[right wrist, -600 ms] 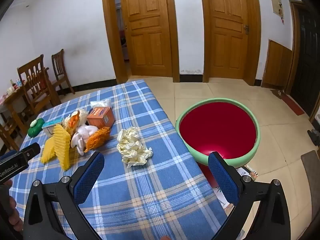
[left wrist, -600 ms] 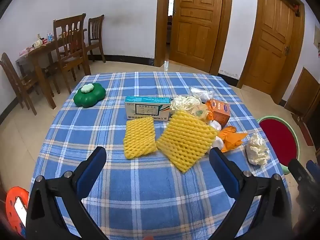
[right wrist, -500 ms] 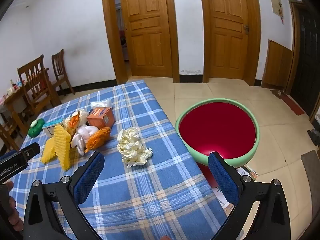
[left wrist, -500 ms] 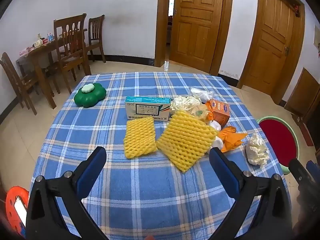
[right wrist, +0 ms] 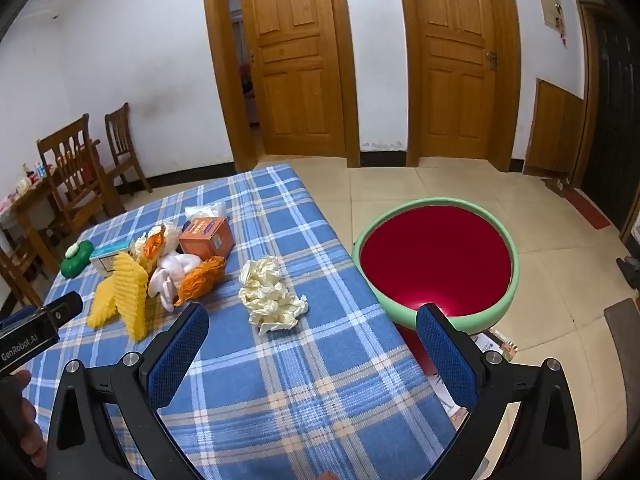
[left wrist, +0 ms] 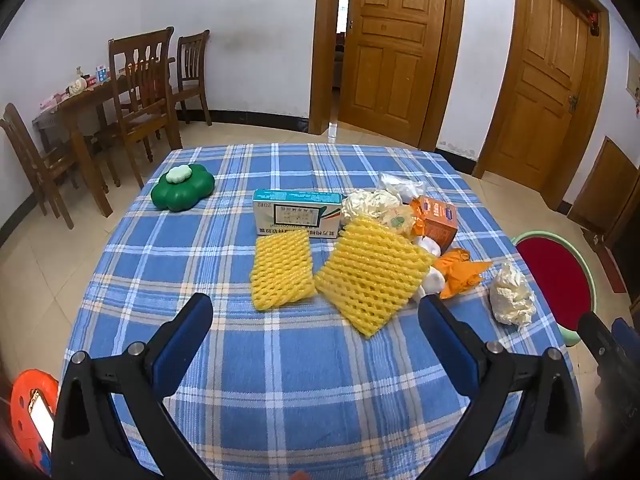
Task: Collect trash
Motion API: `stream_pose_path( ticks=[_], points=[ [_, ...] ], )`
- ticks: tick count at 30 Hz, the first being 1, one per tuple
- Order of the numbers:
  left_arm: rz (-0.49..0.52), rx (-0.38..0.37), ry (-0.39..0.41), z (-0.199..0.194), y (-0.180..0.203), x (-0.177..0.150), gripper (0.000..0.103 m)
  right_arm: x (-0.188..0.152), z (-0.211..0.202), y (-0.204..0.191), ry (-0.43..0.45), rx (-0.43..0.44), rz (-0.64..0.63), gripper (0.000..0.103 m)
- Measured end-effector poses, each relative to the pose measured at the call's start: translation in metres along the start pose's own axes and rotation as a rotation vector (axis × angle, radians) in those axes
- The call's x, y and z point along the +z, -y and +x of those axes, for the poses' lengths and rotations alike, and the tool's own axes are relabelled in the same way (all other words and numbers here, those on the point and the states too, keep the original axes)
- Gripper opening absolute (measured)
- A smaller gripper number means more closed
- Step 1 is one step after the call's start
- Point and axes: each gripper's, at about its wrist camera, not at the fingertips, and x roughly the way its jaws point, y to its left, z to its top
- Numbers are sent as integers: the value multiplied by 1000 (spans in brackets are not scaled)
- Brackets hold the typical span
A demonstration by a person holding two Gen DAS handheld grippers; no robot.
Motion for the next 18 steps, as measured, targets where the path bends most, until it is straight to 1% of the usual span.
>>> stream_pose_path(
  ticks=[2, 3, 6, 11, 13, 18],
  points=[
    [0, 3, 3, 3, 3, -7, 101, 1, 1, -3, -2, 2, -1, 103],
    [-1, 4, 3, 2, 3, -6, 101, -4, -5, -2, 9, 5, -2, 103],
    [-4, 6, 5, -1, 3, -6, 101, -2, -7, -3, 13, 8, -6, 103],
    [-3, 10, 1, -4, 6, -6, 101, -2, -4, 2, 9, 7, 3, 103],
    [-4, 4, 2, 3, 2, -8, 101, -3, -3, 2, 7, 5, 5, 103],
    [-2, 6, 1, 3, 2, -9, 101, -2, -1, 4, 0, 5, 10, 103]
  ],
)
